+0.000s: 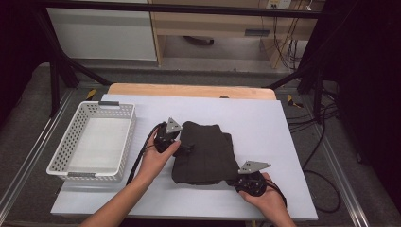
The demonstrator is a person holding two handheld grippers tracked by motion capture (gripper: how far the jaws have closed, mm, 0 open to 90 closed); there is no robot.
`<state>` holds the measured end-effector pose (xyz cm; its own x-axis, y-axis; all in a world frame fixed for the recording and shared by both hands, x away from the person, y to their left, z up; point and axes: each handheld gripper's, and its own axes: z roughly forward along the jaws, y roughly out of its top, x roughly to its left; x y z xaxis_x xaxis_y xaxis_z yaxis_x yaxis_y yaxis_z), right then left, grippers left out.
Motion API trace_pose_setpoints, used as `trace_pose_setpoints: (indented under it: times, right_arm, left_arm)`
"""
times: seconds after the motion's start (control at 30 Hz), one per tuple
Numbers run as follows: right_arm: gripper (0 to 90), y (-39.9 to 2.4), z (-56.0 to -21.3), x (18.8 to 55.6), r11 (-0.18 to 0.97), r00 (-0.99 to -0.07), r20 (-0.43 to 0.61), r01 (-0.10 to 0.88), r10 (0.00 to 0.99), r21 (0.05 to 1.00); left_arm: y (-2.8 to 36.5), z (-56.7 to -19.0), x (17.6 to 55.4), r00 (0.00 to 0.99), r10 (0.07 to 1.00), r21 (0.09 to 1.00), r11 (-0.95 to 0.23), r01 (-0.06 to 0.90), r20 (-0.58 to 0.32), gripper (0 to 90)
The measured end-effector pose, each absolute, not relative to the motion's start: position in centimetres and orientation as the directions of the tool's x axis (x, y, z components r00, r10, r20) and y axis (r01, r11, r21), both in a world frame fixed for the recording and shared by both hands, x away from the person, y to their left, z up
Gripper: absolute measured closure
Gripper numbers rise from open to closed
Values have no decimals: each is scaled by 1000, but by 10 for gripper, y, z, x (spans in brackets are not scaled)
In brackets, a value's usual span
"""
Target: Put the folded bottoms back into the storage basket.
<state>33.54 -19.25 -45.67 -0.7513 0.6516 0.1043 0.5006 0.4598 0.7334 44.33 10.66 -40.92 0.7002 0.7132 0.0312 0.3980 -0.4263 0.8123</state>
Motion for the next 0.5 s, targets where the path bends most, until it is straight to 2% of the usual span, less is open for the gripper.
trace_pose_setpoints:
  times: [0.3, 0.5]
  right_arm:
    - [819, -192, -457, 335, 464, -755, 99, 495, 649, 735]
    - [820, -192, -457, 335, 469, -758, 92, 489, 646, 736]
  left_arm:
    - [102, -420, 448, 705, 708, 796, -446, 410, 34, 39]
    - [103, -425, 451, 705, 709, 789, -432, 437, -3, 25]
